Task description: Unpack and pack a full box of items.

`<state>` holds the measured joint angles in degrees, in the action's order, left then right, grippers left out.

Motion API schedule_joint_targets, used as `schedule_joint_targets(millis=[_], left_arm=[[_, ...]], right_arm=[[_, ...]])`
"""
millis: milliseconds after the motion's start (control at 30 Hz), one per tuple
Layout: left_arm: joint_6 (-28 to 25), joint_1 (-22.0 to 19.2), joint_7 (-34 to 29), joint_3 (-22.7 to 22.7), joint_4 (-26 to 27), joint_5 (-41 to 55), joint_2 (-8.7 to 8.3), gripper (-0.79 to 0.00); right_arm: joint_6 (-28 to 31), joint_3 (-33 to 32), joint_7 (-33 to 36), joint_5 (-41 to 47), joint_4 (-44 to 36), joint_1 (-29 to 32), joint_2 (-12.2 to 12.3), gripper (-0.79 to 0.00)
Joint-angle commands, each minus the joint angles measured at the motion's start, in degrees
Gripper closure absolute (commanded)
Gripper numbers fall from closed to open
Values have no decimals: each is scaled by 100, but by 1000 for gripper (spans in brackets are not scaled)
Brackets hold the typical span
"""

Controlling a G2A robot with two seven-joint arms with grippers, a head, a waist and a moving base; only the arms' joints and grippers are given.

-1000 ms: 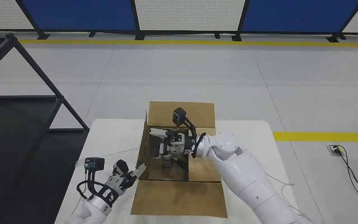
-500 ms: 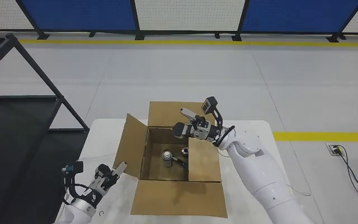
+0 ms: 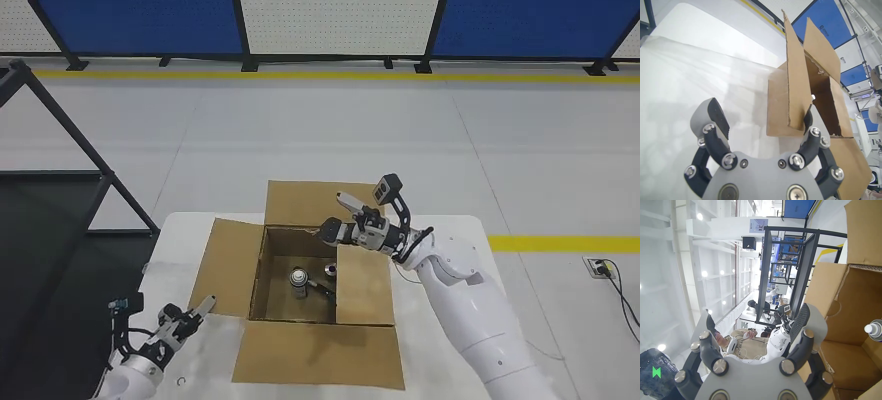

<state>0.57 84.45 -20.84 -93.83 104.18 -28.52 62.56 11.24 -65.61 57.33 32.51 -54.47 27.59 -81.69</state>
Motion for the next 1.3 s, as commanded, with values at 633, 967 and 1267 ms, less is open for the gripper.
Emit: schedule_joint_targets(millis=[633, 967, 1267], left_arm=[[-90, -82, -84, -114, -185, -129, 1, -785], [-238, 132, -175, -584, 362, 124, -24, -785], [-397, 316, -110, -1095, 1086, -43, -57, -785]], right_arm=[[-9, -2, -23, -40, -81, 80, 22, -785], [-8, -28, -37, -44, -151, 138, 39, -785], [-169, -75, -23, -319, -234, 179, 102, -785]])
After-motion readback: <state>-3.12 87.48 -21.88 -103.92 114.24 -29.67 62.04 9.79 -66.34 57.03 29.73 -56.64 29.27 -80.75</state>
